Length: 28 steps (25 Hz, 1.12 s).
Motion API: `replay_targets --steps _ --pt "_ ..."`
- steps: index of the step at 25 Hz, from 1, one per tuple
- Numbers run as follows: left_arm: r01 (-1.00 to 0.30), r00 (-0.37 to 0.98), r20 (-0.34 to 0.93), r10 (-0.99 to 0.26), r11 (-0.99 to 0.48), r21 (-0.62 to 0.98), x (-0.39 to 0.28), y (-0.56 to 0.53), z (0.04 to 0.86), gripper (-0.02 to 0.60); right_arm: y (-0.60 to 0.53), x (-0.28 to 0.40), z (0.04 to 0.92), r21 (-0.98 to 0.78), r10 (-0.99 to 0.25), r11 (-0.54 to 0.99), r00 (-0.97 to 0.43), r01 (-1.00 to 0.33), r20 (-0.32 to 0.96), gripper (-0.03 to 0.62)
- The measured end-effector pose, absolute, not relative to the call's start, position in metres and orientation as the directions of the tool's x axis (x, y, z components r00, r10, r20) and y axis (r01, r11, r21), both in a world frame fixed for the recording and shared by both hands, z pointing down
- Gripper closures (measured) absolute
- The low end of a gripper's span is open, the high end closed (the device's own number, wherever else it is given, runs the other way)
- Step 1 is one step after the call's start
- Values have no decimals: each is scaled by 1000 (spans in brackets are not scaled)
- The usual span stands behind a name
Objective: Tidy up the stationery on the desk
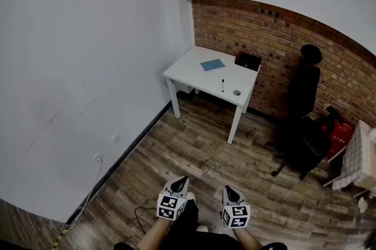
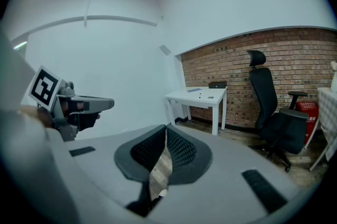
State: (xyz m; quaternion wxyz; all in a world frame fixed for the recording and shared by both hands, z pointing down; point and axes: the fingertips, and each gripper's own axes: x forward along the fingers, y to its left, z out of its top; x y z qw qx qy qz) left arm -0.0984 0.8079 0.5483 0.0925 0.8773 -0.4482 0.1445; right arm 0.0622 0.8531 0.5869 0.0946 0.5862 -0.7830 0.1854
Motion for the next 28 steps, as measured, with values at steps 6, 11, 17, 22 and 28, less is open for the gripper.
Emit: replay_targets --steps 6,11,17,22,28 --pt "-804 568 343 -748 -594 37 -86 780 551 565 829 73 589 -177 -881 236 -287 -955 377 571" --pt "-786 589 346 -730 -617 35 -74 748 550 565 803 81 591 -177 -879 220 -274 -959 391 571" --pt "-772 607 355 -711 -634 49 -66 705 558 565 763 91 596 -166 -884 190 -242 -968 401 571" --pt "-758 622 362 -694 -650 56 -66 649 563 565 712 88 601 -169 -880 172 -228 -971 417 571" --pt "-744 637 361 -681 -665 58 -75 571 559 565 641 74 596 -170 -880 155 -214 -973 424 571"
